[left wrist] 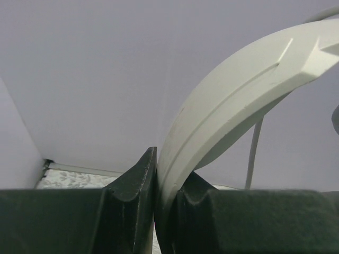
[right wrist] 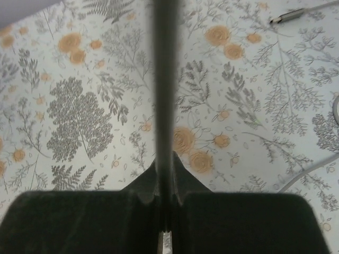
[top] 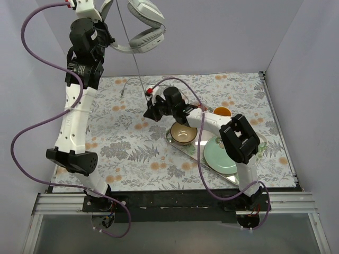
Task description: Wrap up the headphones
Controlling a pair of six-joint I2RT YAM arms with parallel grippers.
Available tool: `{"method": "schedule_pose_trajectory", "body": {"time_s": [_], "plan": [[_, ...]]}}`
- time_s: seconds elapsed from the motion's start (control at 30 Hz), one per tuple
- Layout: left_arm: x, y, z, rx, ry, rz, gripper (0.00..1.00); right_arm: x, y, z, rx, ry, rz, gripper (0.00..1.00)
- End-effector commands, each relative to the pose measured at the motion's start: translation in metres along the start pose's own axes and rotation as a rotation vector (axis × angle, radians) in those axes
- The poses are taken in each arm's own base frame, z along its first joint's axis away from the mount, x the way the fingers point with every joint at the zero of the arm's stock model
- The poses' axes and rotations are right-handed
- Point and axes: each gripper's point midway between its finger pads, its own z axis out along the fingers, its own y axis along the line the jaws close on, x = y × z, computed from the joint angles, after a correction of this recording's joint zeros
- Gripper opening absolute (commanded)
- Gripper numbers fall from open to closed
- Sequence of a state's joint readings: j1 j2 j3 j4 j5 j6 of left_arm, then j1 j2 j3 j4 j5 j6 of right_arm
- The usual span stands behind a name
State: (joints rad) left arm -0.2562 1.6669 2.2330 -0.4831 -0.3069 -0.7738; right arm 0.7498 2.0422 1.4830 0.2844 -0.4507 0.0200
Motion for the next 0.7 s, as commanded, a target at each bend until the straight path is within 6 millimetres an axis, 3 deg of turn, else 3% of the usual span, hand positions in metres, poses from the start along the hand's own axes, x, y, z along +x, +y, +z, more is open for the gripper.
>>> {"method": "schedule_pose_trajectory", "body": {"time_s": [0.0, 0.03, 0.1, 0.13, 0.17, 0.23, 0.3, 0.33, 0.37, 0.4, 0.5, 0.53, 0.57, 0.6, 0.63, 0.67], "plan": [[-0.035, 0.032, 0.015, -0.103, -0.159, -0.045, 0.00, 0.014, 0.043, -0.017, 0.051, 0.201, -0.187, 0.01], [-0.032, 0.037, 0.019, -0.121, -0.167, -0.038, 0.00, 0.005, 0.062, -0.012, 0.025, 0.199, -0.233, 0.01], [0.001, 0.050, 0.032, -0.182, -0.125, 0.057, 0.00, 0.003, 0.074, -0.019, 0.039, 0.253, -0.252, 0.01], [-0.005, 0.063, 0.035, -0.251, -0.183, 0.090, 0.00, -0.003, 0.084, -0.021, 0.034, 0.259, -0.275, 0.01], [0.029, 0.077, 0.042, -0.291, -0.127, 0.200, 0.00, -0.013, 0.088, -0.030, 0.055, 0.252, -0.289, 0.01], [0.031, 0.089, 0.044, -0.325, -0.169, 0.267, 0.00, -0.019, 0.093, -0.044, 0.062, 0.266, -0.289, 0.01], [0.066, 0.095, 0.046, -0.314, -0.105, 0.379, 0.00, -0.040, 0.095, -0.062, 0.097, 0.247, -0.303, 0.01], [0.071, 0.094, 0.043, -0.296, -0.103, 0.399, 0.00, -0.041, 0.093, -0.070, 0.119, 0.268, -0.305, 0.01], [0.079, 0.091, 0.043, -0.261, -0.088, 0.427, 0.00, -0.060, 0.087, -0.082, 0.172, 0.245, -0.328, 0.01], [0.101, 0.091, 0.042, -0.234, -0.043, 0.465, 0.00, -0.070, 0.085, -0.088, 0.196, 0.235, -0.339, 0.01], [0.123, 0.081, 0.036, -0.127, 0.008, 0.522, 0.00, -0.104, 0.069, -0.111, 0.282, 0.206, -0.370, 0.01], [0.142, 0.081, 0.032, -0.092, 0.065, 0.563, 0.00, -0.113, 0.054, -0.121, 0.336, 0.204, -0.365, 0.01], [0.147, 0.078, 0.026, -0.059, 0.082, 0.583, 0.00, -0.119, 0.046, -0.127, 0.362, 0.207, -0.365, 0.01], [0.156, 0.074, 0.022, -0.012, 0.103, 0.609, 0.00, -0.140, 0.039, -0.136, 0.398, 0.172, -0.377, 0.01], [0.182, 0.075, 0.015, 0.035, 0.172, 0.663, 0.00, -0.152, 0.024, -0.146, 0.441, 0.154, -0.373, 0.01], [0.182, 0.074, 0.006, 0.059, 0.175, 0.689, 0.00, -0.157, 0.016, -0.149, 0.453, 0.149, -0.371, 0.01]]}}
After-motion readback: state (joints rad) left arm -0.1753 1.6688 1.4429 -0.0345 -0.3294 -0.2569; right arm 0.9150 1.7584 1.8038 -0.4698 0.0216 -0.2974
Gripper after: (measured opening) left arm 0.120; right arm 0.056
